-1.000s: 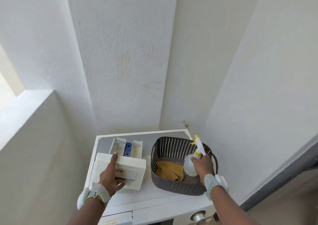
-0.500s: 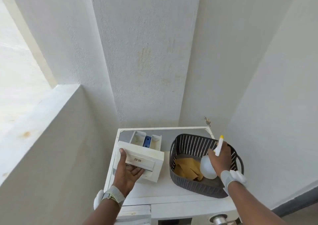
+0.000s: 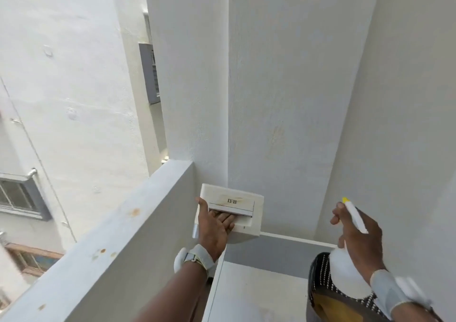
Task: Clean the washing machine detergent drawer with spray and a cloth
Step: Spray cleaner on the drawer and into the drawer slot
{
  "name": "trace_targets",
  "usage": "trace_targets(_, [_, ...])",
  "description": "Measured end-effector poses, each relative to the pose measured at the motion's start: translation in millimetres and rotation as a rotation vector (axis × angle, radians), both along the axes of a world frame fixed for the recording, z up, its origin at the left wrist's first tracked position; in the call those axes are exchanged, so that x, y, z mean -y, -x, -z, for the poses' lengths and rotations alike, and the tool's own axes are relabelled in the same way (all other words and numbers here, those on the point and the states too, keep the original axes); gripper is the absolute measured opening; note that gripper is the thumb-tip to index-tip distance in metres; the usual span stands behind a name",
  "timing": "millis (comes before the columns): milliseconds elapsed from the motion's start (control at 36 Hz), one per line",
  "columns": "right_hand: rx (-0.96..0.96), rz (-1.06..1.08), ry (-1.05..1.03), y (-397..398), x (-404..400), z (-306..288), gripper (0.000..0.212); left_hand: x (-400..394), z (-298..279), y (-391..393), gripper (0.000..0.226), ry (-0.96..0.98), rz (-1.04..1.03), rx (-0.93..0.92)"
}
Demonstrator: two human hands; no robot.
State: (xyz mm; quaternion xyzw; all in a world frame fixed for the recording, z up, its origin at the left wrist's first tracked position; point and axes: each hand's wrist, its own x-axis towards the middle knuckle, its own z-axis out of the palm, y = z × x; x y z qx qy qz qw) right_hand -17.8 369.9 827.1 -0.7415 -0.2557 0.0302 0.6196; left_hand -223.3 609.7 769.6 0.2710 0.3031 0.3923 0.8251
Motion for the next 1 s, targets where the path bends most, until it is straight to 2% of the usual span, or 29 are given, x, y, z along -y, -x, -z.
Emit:
trace_targets(139, [-0.021,-0.322,0.057,75.6,-64.4,-49.0,0.051,-21.7,-47.9,28.2,0.102,-0.076,-0.112,-0.01])
trace_targets(333, [-0.058,-0.422,0.187,147.4,-124.5,-54.2,0.071,-31.7,-74.1,47.1,0.105,-0.161,-0.163,-0.095])
trace_targets(528, [0.053,-0.494,0.256,182.8,-148.0,-72.7,0.052,-33.3,-72.6,75.2,0.108,-0.171,-0.187,-0.129])
trace_targets(611, [0.106,-0.442,0.265,178.2,-152.8,-79.9,0.054,-36.0,-73.5,77.8,0.108,-0.174,-0.199,-0.121])
trace_targets(778, [-0.068,-0.46,0.225,171.6,-155.0,-73.6,0.058,-38.1,-68.2,89.1,0.11,-0.159,-0.213,-0.109])
trace_targets(889, [0.008,-0.596,0.245,181.7,-153.4,-74.8,0.048,-41.3,-67.5,88.3,0.11,-0.174,-0.221,-0.113])
trace_targets(1000, [0.014,-0.581,0.218,194.0,-160.1,-72.3,0.05,-44.4,-68.3,87.3,0.11,-0.189,-0.207,-0.138])
